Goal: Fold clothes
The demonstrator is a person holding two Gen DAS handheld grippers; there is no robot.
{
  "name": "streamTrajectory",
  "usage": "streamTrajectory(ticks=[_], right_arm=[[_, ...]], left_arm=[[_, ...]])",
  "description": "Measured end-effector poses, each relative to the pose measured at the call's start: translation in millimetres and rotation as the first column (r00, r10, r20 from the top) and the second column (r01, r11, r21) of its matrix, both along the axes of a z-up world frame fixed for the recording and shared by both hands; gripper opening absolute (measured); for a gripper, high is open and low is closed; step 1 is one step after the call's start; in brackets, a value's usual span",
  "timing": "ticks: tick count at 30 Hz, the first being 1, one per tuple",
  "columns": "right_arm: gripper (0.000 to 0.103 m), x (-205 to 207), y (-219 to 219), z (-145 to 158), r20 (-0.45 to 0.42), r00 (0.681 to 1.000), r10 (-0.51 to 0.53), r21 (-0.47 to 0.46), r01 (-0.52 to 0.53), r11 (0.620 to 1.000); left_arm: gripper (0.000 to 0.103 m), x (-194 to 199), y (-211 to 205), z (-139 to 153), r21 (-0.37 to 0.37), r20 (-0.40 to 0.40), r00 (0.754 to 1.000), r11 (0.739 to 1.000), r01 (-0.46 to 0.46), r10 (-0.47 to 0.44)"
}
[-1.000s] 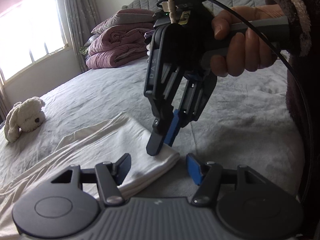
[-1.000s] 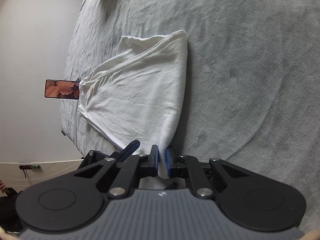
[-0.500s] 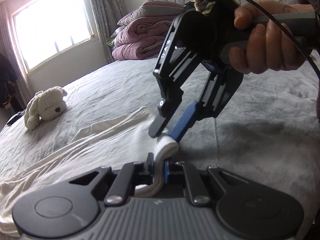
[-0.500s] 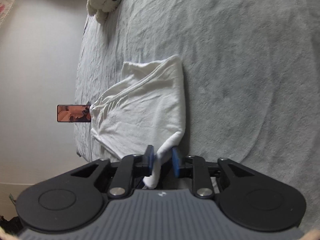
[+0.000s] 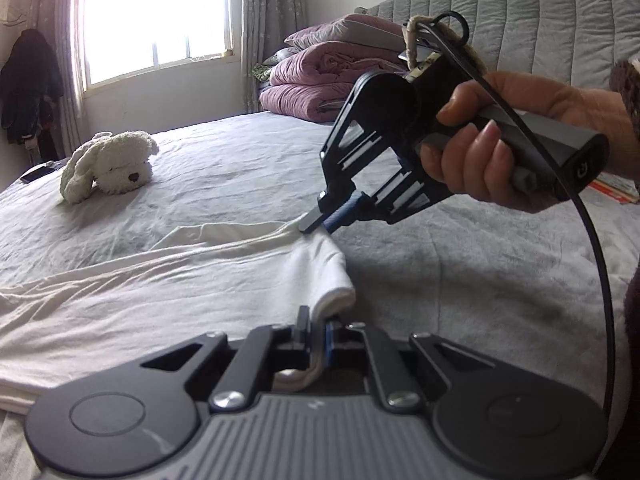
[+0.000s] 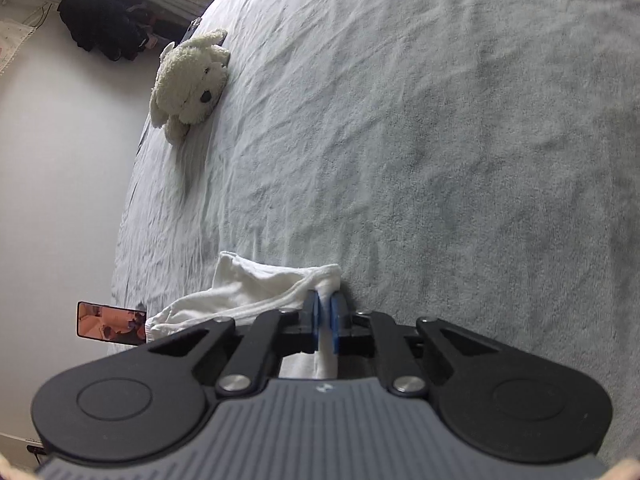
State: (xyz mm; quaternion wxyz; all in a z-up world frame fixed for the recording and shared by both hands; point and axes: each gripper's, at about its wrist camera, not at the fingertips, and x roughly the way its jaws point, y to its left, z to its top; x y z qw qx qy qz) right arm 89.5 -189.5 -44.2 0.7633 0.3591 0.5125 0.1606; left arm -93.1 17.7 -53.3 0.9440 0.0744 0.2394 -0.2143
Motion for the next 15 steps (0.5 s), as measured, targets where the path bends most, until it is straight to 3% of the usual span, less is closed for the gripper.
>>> streamTrajectory(ticks=[7,15], right_arm=[[0.009,-2.7,24.7,37.6,0.074,0.997,-0.009,-0.013,0.010,1.000],[0.009,11.9,86.3,61.7,0.130,0.991,0.020,-0.024,-0.017,1.000]], left_arm=[[0.006,1.3,34.2,18.8,-0.178,0.004,0.999,0.983,-0.050,0.052],[0.006,8.6,85.4,30.7,-0.343,-0.033,0.986,0.925,-0.162,0.160]])
